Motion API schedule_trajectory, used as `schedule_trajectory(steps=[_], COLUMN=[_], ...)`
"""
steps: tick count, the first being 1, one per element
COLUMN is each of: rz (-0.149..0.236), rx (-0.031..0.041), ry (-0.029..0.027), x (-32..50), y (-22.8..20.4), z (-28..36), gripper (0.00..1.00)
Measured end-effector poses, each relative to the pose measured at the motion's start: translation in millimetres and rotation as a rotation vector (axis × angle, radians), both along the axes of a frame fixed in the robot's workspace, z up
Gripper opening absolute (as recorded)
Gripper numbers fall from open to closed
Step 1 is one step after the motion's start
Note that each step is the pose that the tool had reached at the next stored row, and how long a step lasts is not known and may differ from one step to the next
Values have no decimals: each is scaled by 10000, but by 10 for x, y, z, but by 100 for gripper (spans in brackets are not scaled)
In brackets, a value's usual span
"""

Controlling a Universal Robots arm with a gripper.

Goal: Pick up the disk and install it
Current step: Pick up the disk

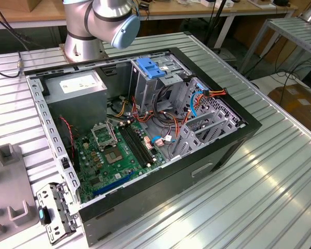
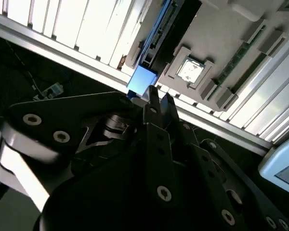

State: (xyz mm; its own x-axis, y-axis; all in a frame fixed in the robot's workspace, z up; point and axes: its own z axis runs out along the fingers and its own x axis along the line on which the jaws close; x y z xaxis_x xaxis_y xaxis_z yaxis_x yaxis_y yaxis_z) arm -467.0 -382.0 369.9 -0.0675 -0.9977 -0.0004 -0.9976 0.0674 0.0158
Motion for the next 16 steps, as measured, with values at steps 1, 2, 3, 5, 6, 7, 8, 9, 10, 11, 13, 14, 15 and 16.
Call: schedule_trajectory(steps=[1, 2, 3, 5, 6, 7, 8, 9, 10, 11, 13, 14, 15, 16], rz=[98, 115, 118, 97, 75, 47, 29, 15, 2, -9, -31, -32, -32, -33], rx=[-1, 0, 0, -2, -2, -1, 0, -1, -1, -1, -1, 0, 2, 6], ry=[-20, -27, -28, -25, -28, -25, -26, -24, -23, -25, -21, -21, -20, -20], x=[0, 0, 0, 1, 3, 3, 4, 4, 4, 3, 3, 3, 3, 3], y=[0, 0, 0, 13, 24, 32, 33, 34, 36, 36, 37, 37, 37, 39], z=[-13, -23, -35, -84, -101, -124, -138, -149, -157, -170, -247, -273, -291, -314], gripper=[29, 29, 36, 48, 48, 54, 54, 54, 54, 54, 54, 54, 54, 54])
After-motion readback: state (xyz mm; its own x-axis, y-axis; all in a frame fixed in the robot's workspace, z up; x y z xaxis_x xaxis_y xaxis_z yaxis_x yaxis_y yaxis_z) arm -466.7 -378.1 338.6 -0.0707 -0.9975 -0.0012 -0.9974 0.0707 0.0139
